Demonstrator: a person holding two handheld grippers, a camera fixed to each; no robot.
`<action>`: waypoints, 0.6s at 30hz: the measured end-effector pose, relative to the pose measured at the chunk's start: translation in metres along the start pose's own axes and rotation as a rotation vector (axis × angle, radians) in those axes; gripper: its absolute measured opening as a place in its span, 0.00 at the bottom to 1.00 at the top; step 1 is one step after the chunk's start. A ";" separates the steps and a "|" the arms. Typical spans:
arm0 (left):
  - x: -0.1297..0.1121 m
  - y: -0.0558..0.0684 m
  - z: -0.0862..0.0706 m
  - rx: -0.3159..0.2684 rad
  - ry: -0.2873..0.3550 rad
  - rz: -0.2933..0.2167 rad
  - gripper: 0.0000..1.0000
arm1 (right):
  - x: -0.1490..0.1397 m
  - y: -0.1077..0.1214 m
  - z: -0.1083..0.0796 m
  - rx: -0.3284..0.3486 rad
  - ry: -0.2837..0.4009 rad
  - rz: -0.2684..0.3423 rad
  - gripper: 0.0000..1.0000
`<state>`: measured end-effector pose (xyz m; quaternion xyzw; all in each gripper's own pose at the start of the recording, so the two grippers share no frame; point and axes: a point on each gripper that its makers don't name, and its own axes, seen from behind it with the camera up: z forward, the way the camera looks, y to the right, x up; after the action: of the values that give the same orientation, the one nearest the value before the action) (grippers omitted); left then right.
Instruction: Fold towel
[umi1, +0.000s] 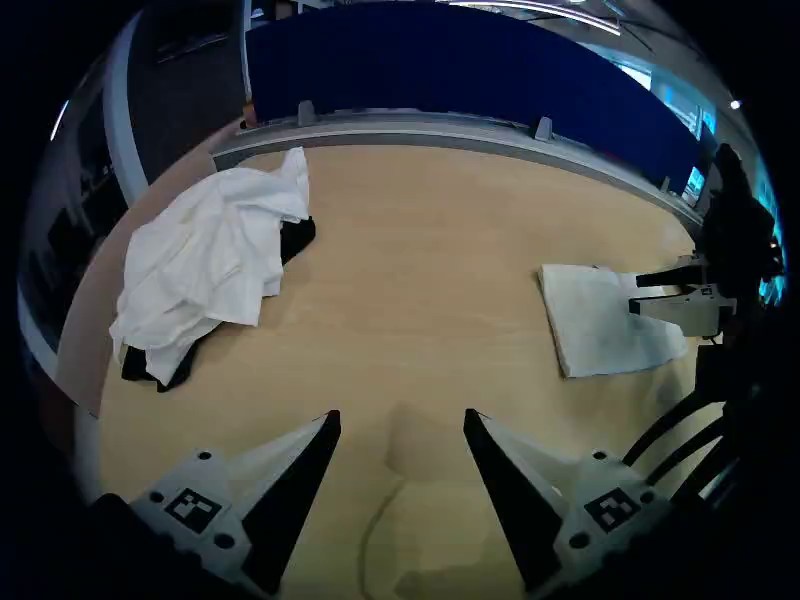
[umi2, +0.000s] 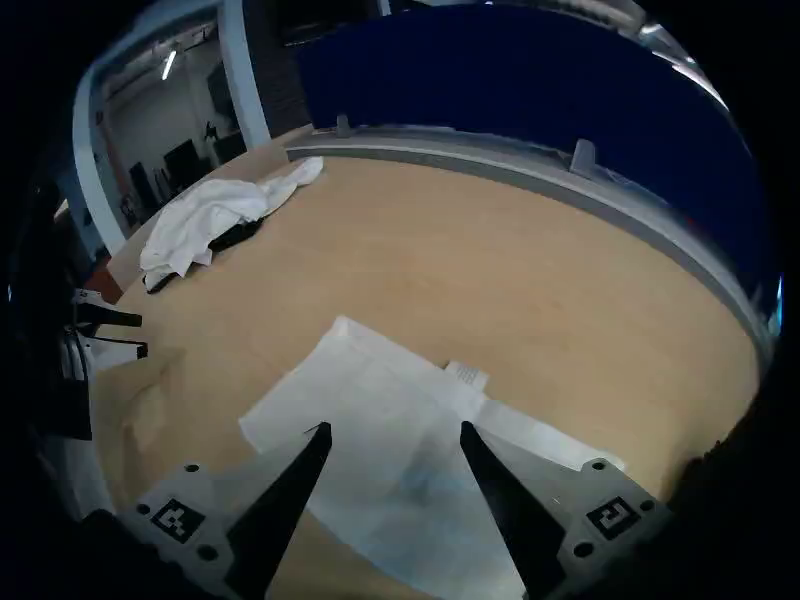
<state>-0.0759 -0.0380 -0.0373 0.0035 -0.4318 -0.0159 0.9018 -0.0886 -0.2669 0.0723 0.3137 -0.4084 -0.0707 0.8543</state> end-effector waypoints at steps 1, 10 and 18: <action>0.000 0.000 0.000 0.000 0.000 0.001 0.91 | 0.000 0.000 0.000 0.000 0.000 0.001 1.00; 0.003 0.003 -0.001 -0.001 0.002 0.013 0.91 | -0.007 0.008 -0.012 -0.013 0.002 0.009 1.00; 0.007 0.008 -0.003 -0.007 0.005 0.022 0.91 | -0.029 0.023 -0.032 -0.043 -0.007 0.035 1.00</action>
<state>-0.0690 -0.0300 -0.0340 -0.0044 -0.4295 -0.0077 0.9030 -0.0870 -0.2218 0.0517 0.2876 -0.4152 -0.0655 0.8606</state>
